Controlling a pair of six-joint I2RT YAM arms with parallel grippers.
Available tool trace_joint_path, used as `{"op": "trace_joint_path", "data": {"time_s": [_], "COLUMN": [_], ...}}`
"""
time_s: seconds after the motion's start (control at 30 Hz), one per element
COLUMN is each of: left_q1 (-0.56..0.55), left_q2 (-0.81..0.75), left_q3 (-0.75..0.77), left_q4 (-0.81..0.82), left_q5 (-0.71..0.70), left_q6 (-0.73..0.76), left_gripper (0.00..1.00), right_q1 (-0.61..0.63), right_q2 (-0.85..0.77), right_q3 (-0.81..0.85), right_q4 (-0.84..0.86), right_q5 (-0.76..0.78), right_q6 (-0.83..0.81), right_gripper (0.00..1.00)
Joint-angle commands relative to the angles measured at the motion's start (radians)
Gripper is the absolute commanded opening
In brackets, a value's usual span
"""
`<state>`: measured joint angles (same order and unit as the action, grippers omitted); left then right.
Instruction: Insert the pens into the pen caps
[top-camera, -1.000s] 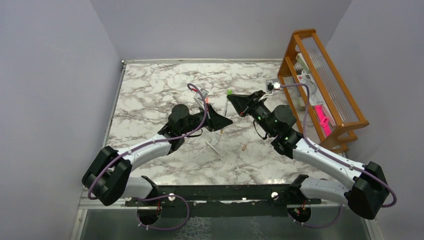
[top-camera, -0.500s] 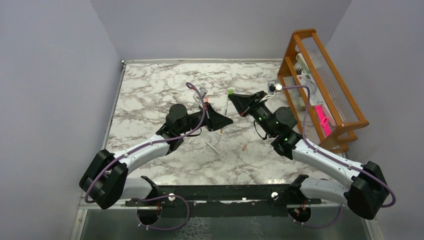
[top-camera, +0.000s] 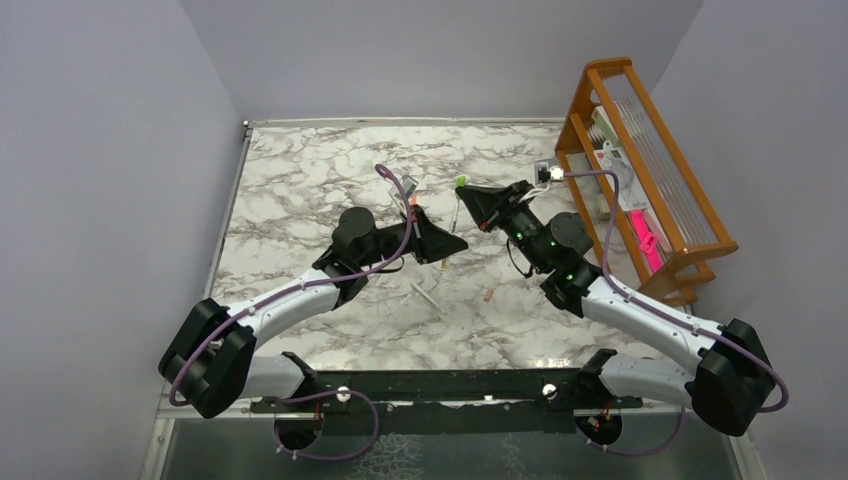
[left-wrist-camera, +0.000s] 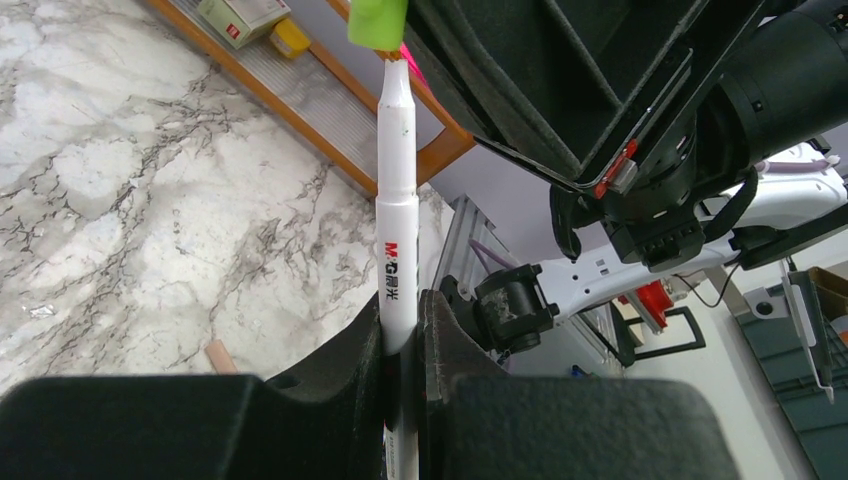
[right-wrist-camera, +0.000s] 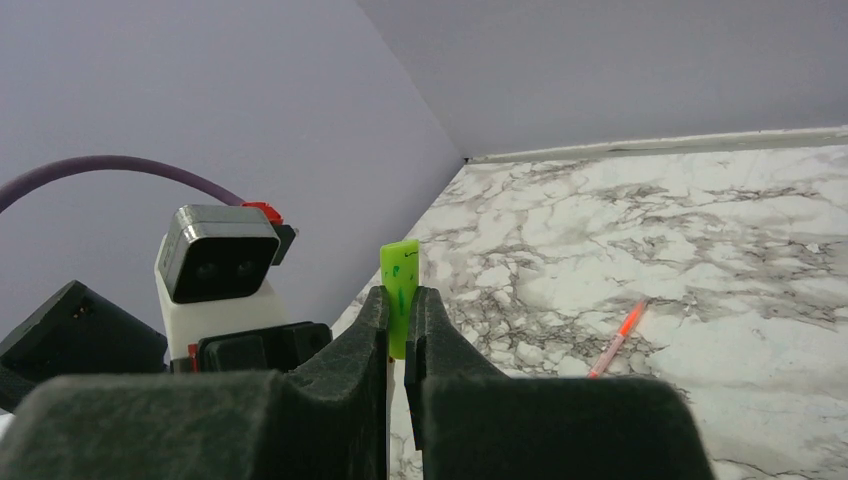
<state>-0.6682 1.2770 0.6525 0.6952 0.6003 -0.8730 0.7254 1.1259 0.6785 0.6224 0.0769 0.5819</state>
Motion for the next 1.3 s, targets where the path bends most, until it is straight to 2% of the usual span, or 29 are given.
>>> {"op": "trace_joint_path", "data": {"time_s": [0.0,0.4,0.83,1.27], "left_q1": [-0.005,-0.005,-0.010,-0.016], "left_q2": [-0.014,0.006,0.014,0.022], "left_q3": [0.036,0.041,0.041,0.050], "left_q4": [0.032,0.033,0.032,0.033], "left_q5": [0.028,0.021,0.029,0.029], "left_q6": [0.014,0.020,0.020,0.025], "left_gripper": [0.00,0.00,0.00,0.00], "right_q1": [-0.004,-0.010,-0.015,-0.015], "right_q2": [0.012,-0.016,-0.040,-0.015], "right_q3": [-0.007,-0.030,-0.046,-0.047], "right_q4": [0.029,0.029,0.111,0.093], "right_q5": [-0.031,-0.037,-0.053,-0.064], "right_q6": [-0.002,0.018,-0.005,0.003], "right_gripper": [0.01,0.01,0.01,0.01]}}
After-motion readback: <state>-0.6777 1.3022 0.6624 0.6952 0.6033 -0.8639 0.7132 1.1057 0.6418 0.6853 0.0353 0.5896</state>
